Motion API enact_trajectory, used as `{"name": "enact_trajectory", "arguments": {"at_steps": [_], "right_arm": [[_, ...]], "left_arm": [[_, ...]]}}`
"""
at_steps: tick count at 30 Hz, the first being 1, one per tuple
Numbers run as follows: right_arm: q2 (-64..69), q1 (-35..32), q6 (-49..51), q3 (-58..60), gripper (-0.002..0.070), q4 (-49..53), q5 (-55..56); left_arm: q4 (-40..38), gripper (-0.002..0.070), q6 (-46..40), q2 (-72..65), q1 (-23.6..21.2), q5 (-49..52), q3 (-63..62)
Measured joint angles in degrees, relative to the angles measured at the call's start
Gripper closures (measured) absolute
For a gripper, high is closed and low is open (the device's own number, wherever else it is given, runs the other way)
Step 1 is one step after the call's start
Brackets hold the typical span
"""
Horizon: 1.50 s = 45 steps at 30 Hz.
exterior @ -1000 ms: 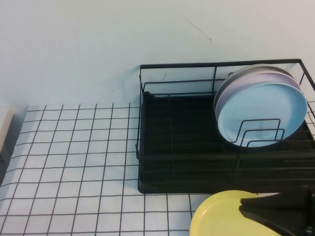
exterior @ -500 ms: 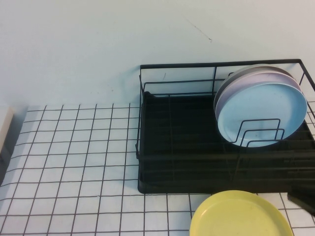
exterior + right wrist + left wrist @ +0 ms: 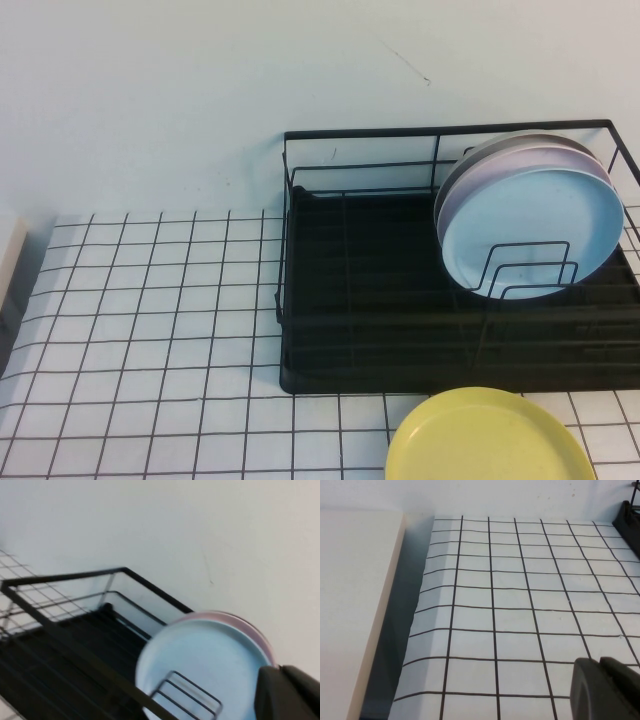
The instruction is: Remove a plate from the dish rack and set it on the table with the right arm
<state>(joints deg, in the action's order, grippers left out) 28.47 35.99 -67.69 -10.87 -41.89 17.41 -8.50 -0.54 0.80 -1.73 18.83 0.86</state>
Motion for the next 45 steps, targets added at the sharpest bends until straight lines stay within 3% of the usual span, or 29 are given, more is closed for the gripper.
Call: {"name": "enact_trajectory", "arguments": {"at_steps": [7,12,16,23,25,29,35,39,45], "right_arm": [[-14.33,-19.51,-2.11,5.19,0.0677,-1.6,-7.53],[-22.57,-29.5,-2.33,8.62,0.0677,-4.8,-12.72],[-25.67,-32.89,-2.33,10.94,0.0677,-5.93,-13.83],[-25.89,-33.24,-2.33,12.49,0.0677,-11.14,-13.61],[-26.48,-33.67,0.58,12.49,0.0677,-6.91,-12.69],[-28.51,-38.21,18.25,12.49,0.0677,10.15,-12.65],[-29.16,-46.52,44.54,12.49,0.0677,35.02,-31.89],[-29.16,-45.96,49.67,12.38,0.0677,41.89,-36.67],[-29.16,-42.67,51.09,12.27,0.0677,43.28,-37.44]], "left_arm": [[0.0,0.0677,0.0,0.0,0.02,0.0,0.0],[0.0,0.0677,0.0,0.0,0.02,0.0,0.0],[0.0,0.0677,0.0,0.0,0.02,0.0,0.0],[0.0,0.0677,0.0,0.0,0.02,0.0,0.0],[0.0,0.0678,0.0,0.0,0.02,0.0,0.0],[0.0,0.0677,0.0,0.0,0.02,0.0,0.0],[0.0,0.0677,0.0,0.0,0.02,0.0,0.0],[0.0,0.0677,0.0,0.0,0.02,0.0,0.0],[0.0,0.0677,0.0,0.0,0.02,0.0,0.0]]}}
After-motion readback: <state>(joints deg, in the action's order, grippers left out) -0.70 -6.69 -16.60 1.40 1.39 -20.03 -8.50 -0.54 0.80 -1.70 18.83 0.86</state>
